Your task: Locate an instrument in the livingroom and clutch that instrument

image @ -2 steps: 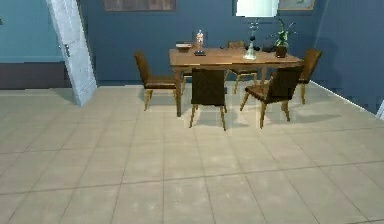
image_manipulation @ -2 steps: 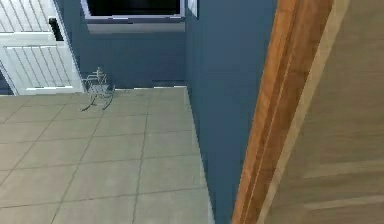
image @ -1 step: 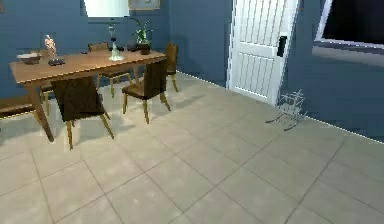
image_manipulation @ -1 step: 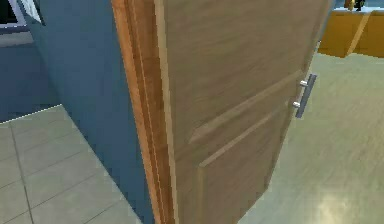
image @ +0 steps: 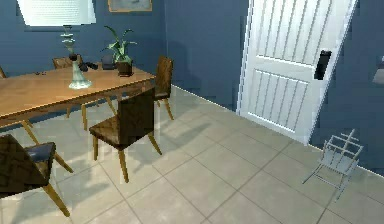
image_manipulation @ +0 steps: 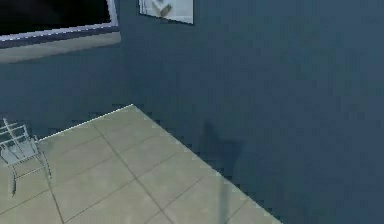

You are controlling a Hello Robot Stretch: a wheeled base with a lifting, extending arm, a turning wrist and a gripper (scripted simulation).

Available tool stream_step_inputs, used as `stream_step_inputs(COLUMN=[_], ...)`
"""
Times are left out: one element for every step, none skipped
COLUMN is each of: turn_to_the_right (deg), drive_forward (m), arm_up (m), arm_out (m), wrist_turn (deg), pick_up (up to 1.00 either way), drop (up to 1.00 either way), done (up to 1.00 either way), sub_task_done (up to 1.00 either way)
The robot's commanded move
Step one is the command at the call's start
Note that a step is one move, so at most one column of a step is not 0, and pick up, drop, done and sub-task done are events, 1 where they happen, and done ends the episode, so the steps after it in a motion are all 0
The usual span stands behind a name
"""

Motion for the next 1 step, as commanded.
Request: stream_step_inputs(turn_to_the_right=[3.0], drive_forward=[0.0], arm_up=[0.0], arm_out=[0.0], wrist_turn=[0.0], pick_up=[0.0], drop=[0.0], done=[0.0], sub_task_done=[0.0])
